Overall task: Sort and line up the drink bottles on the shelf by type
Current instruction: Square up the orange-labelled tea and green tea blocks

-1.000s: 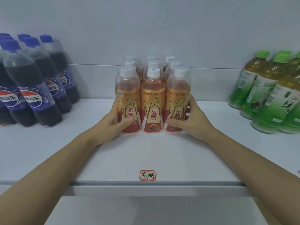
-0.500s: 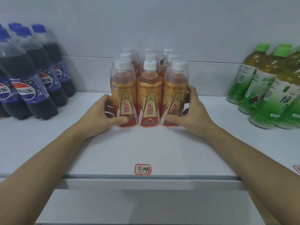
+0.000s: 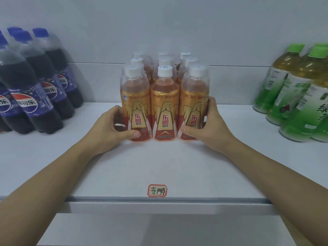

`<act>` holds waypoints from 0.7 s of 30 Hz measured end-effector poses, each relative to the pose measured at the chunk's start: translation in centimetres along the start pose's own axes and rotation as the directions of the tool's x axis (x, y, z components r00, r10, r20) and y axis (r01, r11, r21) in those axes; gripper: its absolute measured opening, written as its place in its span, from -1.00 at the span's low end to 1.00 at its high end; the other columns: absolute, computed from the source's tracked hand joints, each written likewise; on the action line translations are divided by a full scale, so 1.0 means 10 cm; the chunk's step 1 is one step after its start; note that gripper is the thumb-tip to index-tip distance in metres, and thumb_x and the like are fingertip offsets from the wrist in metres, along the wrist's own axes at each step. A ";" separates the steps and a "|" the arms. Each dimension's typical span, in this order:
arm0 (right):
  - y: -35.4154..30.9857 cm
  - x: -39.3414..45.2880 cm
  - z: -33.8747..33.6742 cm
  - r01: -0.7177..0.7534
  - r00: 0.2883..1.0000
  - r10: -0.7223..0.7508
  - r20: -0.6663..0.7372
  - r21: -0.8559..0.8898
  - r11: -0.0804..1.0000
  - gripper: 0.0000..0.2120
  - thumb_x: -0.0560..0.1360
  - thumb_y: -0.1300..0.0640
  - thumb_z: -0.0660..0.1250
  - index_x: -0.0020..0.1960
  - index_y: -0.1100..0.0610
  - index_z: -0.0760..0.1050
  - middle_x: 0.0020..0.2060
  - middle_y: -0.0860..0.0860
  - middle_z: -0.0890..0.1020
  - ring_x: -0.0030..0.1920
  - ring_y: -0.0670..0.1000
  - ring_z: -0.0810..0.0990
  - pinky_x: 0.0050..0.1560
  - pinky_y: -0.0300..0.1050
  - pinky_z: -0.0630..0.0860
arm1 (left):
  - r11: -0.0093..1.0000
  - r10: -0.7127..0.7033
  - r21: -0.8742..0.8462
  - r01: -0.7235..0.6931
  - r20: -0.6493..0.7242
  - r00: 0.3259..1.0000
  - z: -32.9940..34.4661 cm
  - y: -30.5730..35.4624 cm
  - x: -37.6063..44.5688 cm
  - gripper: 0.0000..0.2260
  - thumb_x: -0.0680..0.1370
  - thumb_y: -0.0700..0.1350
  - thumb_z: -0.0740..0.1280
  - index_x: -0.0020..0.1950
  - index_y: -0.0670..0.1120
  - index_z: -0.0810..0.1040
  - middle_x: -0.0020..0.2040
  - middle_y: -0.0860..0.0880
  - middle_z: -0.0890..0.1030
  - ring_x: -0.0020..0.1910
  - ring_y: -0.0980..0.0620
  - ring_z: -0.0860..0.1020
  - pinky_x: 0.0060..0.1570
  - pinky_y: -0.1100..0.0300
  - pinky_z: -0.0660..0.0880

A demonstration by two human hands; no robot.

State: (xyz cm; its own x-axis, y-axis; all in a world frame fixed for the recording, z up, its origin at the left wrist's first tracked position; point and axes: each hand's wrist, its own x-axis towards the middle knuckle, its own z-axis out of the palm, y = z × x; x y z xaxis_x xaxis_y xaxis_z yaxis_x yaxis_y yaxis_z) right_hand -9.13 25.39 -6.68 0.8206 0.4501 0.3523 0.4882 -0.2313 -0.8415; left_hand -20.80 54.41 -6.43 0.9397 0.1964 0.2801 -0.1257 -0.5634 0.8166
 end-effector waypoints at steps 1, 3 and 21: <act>0.00 0.00 0.00 -0.006 1.000 0.006 0.005 0.008 1.000 -0.25 0.33 0.15 0.62 0.33 -0.08 0.24 0.10 -0.17 0.56 0.06 -0.22 0.60 0.01 -0.24 0.57 | 1.000 0.002 0.003 -0.002 0.002 1.000 0.00 0.01 0.00 -0.16 0.09 0.42 0.58 0.17 -0.07 0.52 0.04 0.13 0.69 0.02 0.07 0.68 0.03 0.17 0.63; -0.01 0.00 0.00 -0.007 1.000 0.007 0.012 -0.003 1.000 -0.24 0.33 0.13 0.63 0.34 -0.07 0.23 0.10 -0.17 0.55 0.04 -0.24 0.58 0.01 -0.24 0.57 | 1.000 0.008 0.016 -0.008 0.004 1.000 -0.01 0.01 -0.01 -0.18 0.10 0.42 0.57 0.17 -0.05 0.53 0.03 0.13 0.69 0.02 0.06 0.68 0.05 0.14 0.63; -0.15 0.01 -0.16 0.023 0.993 -0.003 -0.121 0.162 0.986 -0.31 0.35 -0.29 0.38 0.36 -0.06 0.25 0.10 0.02 0.59 0.11 -0.11 0.61 0.11 -0.04 0.54 | 0.999 -0.035 -0.011 0.036 0.043 0.998 -0.09 0.13 -0.07 -0.52 0.37 0.29 0.46 0.21 0.09 0.61 0.12 0.11 0.68 0.10 0.08 0.66 0.18 -0.01 0.57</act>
State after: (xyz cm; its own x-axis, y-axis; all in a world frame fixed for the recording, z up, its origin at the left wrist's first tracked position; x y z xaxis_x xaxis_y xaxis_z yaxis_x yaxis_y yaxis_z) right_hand -9.27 24.40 -4.66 0.8492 0.3428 0.4016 0.4517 -0.0779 -0.8888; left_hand -21.94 54.22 -5.15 0.9562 0.1818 0.2296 -0.0955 -0.5476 0.8313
